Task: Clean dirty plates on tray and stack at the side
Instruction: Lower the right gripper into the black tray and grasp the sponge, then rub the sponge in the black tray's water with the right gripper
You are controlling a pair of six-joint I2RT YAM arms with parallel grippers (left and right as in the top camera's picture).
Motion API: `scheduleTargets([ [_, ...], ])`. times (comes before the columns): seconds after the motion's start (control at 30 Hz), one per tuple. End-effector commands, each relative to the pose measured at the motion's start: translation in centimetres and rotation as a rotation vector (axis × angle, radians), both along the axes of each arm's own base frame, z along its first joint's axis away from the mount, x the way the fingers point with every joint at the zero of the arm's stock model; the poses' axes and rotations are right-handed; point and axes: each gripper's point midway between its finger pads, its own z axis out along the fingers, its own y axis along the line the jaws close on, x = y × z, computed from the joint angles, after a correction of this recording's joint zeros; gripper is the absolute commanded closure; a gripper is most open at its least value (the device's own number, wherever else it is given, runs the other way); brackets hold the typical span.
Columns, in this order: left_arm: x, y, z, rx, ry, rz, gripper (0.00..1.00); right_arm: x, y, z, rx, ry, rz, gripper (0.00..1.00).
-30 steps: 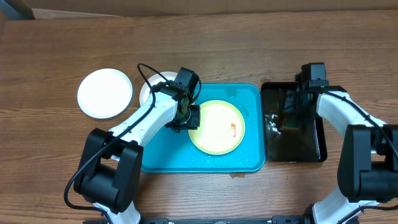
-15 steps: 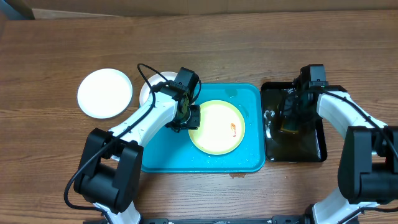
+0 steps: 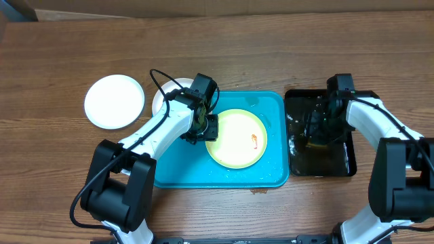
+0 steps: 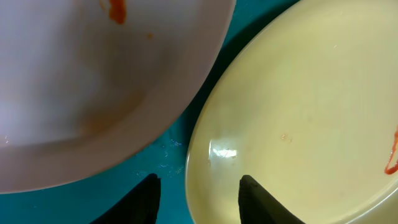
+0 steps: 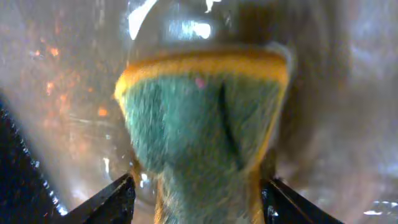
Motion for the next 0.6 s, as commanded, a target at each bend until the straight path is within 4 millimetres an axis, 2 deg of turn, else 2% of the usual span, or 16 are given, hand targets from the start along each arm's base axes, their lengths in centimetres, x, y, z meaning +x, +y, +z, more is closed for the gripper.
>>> scheduleTargets([
  [0.0, -0.2, 0.0, 0.0, 0.011, -0.003, -0.012, 0.57, -0.6, 1.4, 0.5, 0.07, 0.027, 0.002, 0.38],
  [0.1, -0.3, 0.1, -0.1, 0.012, 0.001, -0.01, 0.57, -2.0, 1.3, 0.4, 0.069, 0.088, -0.021, 0.44],
  [0.17, -0.3, 0.1, -0.1, 0.012, 0.0, -0.01, 0.58, -2.6, 1.3, 0.3, 0.064, 0.11, -0.023, 0.58],
  [0.27, -0.3, 0.1, -0.1, 0.011, 0.003, 0.007, 0.59, -3.1, 0.5, 0.2, 0.02, 0.13, -0.039, 0.9],
  [0.3, -0.3, 0.1, -0.1, 0.011, 0.003, 0.01, 0.59, -3.2, 0.0, 0.1, -0.01, 0.134, -0.049, 0.92],
  [0.33, -0.3, 0.1, -0.1, 0.011, 0.004, 0.01, 0.59, -3.2, -0.3, 0.1, -0.029, 0.131, -0.049, 0.91],
  [0.37, -0.3, 0.1, -0.1, 0.011, 0.003, 0.01, 0.59, -3.1, -0.6, 0.1, -0.045, 0.127, -0.048, 0.82],
  [0.4, -0.3, 0.1, -0.1, 0.012, 0.003, 0.009, 0.59, -2.8, -0.8, 0.1, -0.059, 0.115, -0.048, 0.78],
  [0.43, -0.3, 0.1, -0.1, 0.012, 0.002, 0.009, 0.6, -2.5, -0.9, 0.0, -0.064, 0.102, -0.048, 0.77],
  [0.5, -0.2, 0.2, -0.1, 0.017, 0.0, 0.01, 0.7, -1.7, -0.9, 0.0, -0.063, 0.071, -0.049, 0.76],
  [0.57, -0.2, 0.2, -0.1, 0.019, 0.0, 0.01, 0.74, -1.3, -0.9, 0.0, -0.062, 0.054, -0.05, 0.75],
])
